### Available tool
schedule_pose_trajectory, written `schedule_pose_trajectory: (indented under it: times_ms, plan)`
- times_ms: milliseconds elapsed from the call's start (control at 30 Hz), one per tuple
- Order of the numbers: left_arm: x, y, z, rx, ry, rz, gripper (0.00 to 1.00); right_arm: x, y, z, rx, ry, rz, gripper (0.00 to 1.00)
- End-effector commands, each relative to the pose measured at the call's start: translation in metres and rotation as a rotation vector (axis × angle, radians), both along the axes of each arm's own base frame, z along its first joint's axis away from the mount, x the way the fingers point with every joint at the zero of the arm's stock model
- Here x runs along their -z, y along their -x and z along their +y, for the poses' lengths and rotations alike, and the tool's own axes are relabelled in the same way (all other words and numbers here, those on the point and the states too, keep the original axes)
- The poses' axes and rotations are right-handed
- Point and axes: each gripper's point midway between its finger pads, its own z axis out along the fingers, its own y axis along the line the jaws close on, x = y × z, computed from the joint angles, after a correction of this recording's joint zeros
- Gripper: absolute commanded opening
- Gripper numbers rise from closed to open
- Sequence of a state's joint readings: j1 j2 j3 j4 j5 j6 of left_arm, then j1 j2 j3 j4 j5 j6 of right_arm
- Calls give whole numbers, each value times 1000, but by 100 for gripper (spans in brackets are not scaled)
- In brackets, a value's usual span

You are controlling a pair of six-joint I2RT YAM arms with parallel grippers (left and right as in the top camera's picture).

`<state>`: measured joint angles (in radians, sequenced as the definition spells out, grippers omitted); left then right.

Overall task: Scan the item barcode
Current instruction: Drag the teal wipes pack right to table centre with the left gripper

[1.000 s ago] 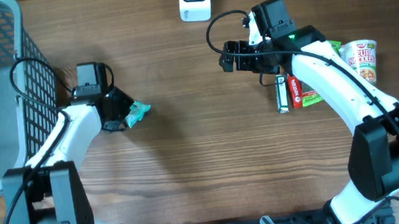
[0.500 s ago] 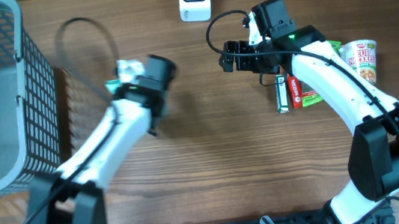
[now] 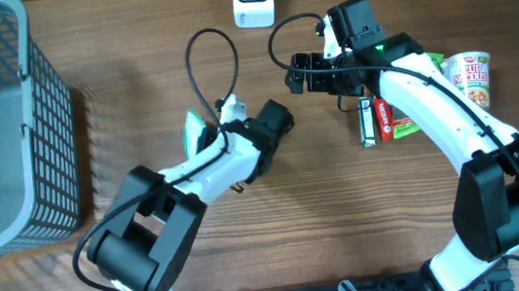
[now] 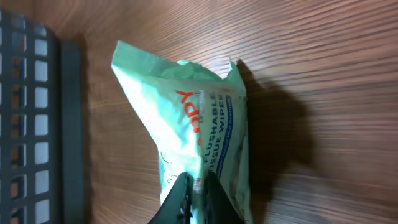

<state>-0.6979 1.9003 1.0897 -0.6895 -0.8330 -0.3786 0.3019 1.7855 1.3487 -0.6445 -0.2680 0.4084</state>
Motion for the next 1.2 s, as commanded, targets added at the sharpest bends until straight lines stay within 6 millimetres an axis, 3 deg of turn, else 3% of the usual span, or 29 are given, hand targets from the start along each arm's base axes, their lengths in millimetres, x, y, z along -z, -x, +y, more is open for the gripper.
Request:
schedule_pose_trajectory:
  times_ms: [0, 133, 400, 567, 600, 667, 700, 767, 900, 967, 1033, 1167]
  plan:
    - [22, 9, -28, 50, 82, 61, 4, -8, -1, -2, 19, -1, -20, 100]
    - [30, 12, -45, 69, 169, 91, 4, -8, -1, -2, 19, -1, -21, 100]
    - [39, 18, -57, 81, 243, 144, 4, -8, -1, -2, 21, -2, -21, 100]
    - [46, 27, -73, 95, 342, 208, 4, -13, -12, -6, 37, 8, -68, 100]
    - [43, 26, -74, 97, 346, 202, 24, -13, -14, -7, 40, 6, -75, 100]
    - [33, 23, -75, 100, 366, 179, 48, -15, -18, -9, 46, 3, -86, 100]
    - [26, 21, -76, 101, 379, 162, 54, -16, -19, -9, 48, 2, -92, 100]
    - [10, 16, -76, 89, 416, 119, 56, -16, -21, -12, 56, 4, -98, 100]
    - [-26, 5, -71, 37, 532, 31, 53, -15, -26, -25, 94, 39, -107, 100]
    - [-36, 3, -70, 13, 610, 30, 34, -15, -27, -30, 105, 38, -105, 100]
    - [-36, 3, -68, -7, 669, 59, 6, -14, -28, -34, 114, 41, -99, 100]
    - [-21, 0, -44, -142, 730, 91, 4, -13, -26, -36, 116, 45, -90, 100]
